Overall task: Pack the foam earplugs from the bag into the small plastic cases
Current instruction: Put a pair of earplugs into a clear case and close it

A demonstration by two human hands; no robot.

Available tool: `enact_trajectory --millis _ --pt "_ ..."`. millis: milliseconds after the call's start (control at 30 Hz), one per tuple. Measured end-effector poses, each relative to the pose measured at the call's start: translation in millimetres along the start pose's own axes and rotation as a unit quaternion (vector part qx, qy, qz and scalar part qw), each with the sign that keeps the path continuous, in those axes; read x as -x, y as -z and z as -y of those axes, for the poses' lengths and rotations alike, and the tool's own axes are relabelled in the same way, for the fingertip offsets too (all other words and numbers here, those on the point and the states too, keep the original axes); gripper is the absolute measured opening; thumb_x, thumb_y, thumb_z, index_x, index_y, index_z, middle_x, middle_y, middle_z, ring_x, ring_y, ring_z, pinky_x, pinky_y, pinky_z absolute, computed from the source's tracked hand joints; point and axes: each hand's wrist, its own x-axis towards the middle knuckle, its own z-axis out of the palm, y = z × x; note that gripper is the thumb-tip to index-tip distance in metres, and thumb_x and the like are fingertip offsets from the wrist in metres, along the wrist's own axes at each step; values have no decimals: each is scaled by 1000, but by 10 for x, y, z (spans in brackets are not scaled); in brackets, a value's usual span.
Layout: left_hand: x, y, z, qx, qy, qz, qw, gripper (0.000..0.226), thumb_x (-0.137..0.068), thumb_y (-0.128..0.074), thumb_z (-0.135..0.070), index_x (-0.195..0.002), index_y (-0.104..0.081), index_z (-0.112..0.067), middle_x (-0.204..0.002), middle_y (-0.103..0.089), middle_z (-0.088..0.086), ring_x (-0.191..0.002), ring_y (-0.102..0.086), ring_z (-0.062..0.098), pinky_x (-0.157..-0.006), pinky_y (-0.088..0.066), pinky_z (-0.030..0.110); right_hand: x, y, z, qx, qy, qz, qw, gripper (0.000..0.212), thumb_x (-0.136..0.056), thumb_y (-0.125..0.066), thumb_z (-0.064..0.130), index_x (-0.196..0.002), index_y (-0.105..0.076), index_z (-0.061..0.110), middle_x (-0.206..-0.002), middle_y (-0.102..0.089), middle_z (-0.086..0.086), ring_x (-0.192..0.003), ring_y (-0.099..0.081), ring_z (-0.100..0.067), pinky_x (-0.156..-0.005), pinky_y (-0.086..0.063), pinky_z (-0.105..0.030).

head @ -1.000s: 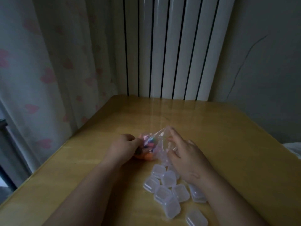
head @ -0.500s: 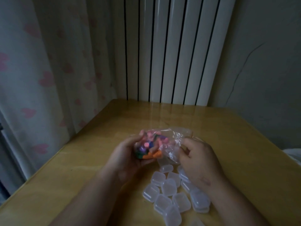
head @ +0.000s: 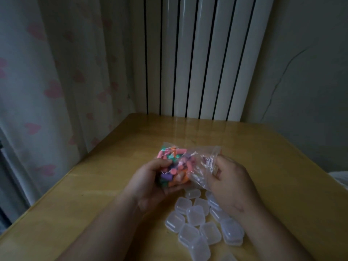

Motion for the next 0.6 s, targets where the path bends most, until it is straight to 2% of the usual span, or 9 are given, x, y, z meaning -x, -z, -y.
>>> enact_trajectory --millis 67,167,267,333,400,433,533,600 --pt "10 -9 3 17 3 11 1000 48 -79 -54 -7 -126 -51 6 -115 -66 32 -96 -67 40 -78 -57 56 -5 -24 -19 -18 -13 1 1000 25 -91 -59 42 -96 -66 19 -84 -65 8 -70 -61 -9 -62 -55 -34" --pt "4 -18 20 13 6 17 1000 48 -79 -52 -7 -125 -52 5 -115 -66 32 -95 -67 40 -75 -58 55 -16 -54 -56 -43 -19 0 999 33 -89 -58 45 -99 -65 14 -86 -68 4 -74 -65 -15 -67 -57 -43" --pt "3 -35 22 -6 -1 8 1000 49 -77 -52 -7 -124 -54 8 -113 -66 31 -93 -66 38 -74 -59 52 -20 -41 -40 -47 9 -24 999 26 -90 -61 37 -96 -67 13 -85 -64 7 -66 -58 -9 -60 -53 -33" --pt "11 -46 24 -18 0 3 1000 51 -74 -53 -7 -123 -55 9 -113 -65 31 -92 -64 37 -73 -59 48 -18 -14 -19 -36 37 -36 998 14 -89 -64 30 -84 -67 17 -88 -59 12 -62 -51 -5 -55 -47 -26" --pt "10 -45 23 -29 1 -4 1000 51 -72 -54 -7 -121 -56 8 -109 -65 29 -89 -63 34 -69 -61 43 -20 -16 -26 -3 39 -27 999 30 -89 -66 28 -63 -53 22 -76 -52 10 -56 -45 -6 -50 -38 -23" --pt "5 -37 26 -30 1 -10 999 51 -72 -54 -7 -121 -56 9 -106 -66 28 -87 -63 33 -70 -61 42 -24 -27 -41 13 31 -16 999 36 -89 -66 32 -60 -49 21 -72 -51 9 -57 -45 -7 -50 -38 -23" --pt "-28 1 36 -18 -1 -16 1000 59 -70 -54 -5 -127 -53 10 -101 -67 28 -87 -62 31 -80 -57 47 -41 -37 -55 -30 -5 17 999 15 -88 -65 40 -81 -66 26 -88 -64 10 -75 -61 -6 -67 -54 -32" --pt "-47 27 38 -6 -2 -10 1000 64 -69 -53 -4 -131 -51 10 -112 -61 29 -98 -55 33 -84 -53 50 -39 -34 -44 -85 -23 27 996 7 -84 -72 37 -85 -65 36 -93 -68 10 -82 -65 -5 -73 -57 -34"
